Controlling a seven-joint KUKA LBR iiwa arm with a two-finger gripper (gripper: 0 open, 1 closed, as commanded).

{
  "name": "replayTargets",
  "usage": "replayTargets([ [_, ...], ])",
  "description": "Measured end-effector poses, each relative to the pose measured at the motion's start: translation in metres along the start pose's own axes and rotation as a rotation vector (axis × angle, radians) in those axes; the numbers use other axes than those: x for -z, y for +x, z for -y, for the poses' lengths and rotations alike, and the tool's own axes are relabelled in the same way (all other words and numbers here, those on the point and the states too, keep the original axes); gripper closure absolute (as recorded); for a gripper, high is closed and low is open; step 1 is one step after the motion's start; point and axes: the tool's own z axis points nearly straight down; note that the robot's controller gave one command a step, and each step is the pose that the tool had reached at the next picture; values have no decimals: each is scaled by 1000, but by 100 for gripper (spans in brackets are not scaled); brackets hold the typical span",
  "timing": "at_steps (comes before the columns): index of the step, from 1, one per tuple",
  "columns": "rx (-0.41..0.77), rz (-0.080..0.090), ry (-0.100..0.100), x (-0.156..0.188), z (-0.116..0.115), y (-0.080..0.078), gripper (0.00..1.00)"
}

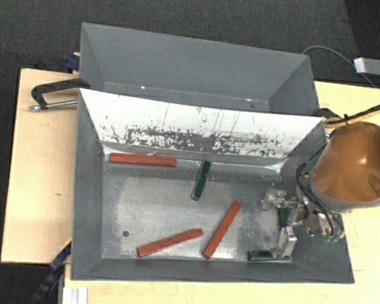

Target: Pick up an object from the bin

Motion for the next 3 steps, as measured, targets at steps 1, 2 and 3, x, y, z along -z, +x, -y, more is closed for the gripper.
replayTargets([
  [1,148,-1,-1,-14,-44,-4,0],
  [2,238,2,0,-10,-72,-10,0],
  [3,300,4,0,-1,-103,-22,0],
])
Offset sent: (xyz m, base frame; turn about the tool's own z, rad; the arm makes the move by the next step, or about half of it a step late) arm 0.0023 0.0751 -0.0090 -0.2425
